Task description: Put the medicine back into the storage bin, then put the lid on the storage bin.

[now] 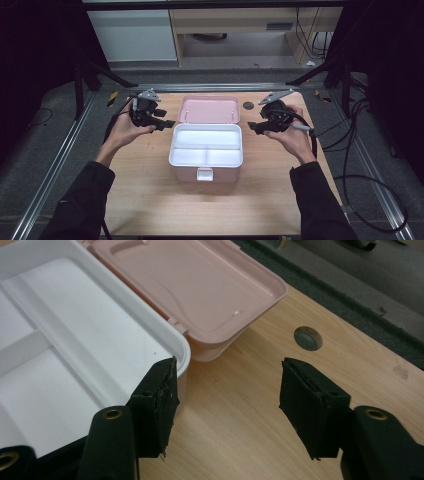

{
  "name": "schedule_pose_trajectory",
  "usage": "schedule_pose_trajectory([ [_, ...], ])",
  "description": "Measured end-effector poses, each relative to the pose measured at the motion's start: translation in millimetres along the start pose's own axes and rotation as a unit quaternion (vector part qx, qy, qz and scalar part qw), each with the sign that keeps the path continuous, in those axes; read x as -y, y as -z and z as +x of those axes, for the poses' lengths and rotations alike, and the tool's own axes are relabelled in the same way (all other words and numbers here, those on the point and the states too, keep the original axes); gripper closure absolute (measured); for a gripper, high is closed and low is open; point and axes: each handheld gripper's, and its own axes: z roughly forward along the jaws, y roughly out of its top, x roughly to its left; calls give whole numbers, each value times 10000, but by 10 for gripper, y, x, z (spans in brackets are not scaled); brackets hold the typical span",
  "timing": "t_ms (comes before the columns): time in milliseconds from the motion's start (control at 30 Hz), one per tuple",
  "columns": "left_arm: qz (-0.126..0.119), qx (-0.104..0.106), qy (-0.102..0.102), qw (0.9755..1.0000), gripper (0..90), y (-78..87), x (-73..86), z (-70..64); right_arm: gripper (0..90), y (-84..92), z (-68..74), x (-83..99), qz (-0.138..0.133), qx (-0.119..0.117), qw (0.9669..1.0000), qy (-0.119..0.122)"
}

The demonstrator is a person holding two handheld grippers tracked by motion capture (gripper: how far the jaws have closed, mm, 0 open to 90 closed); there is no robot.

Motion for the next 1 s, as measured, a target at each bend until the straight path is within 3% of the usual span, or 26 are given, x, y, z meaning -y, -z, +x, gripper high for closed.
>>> schedule_pose_trajectory([
  [200, -320, -172, 373, 9986, 408, -18, -2, 70, 396, -5, -85, -17, -357, 222, 9983, -400],
  [300, -443, -232, 537, 9973, 390, -39, -7, 99, 393, -40, -129, -32, -587, 179, 9961, -636],
  [467, -602, -373, 756, 9946, 369, -123, -42, 175, 383, -160, -176, -62, -679, 90, 9942, -832],
  [667, -502, -496, 825, 9941, 353, -322, -86, 232, 373, -385, -265, -63, -671, 77, 9925, -1023],
  [767, -456, -459, 876, 9941, 350, -420, -87, 241, 369, -477, -318, -81, -613, 107, 9927, -1030],
  [867, -444, -468, 931, 9936, 353, -526, -88, 251, 371, -567, -333, -100, -781, 44, 9903, -1151],
  [1000, -342, -538, 921, 9937, 351, -628, -86, 246, 372, -727, -320, -126, -687, 5, 9909, -1156],
])
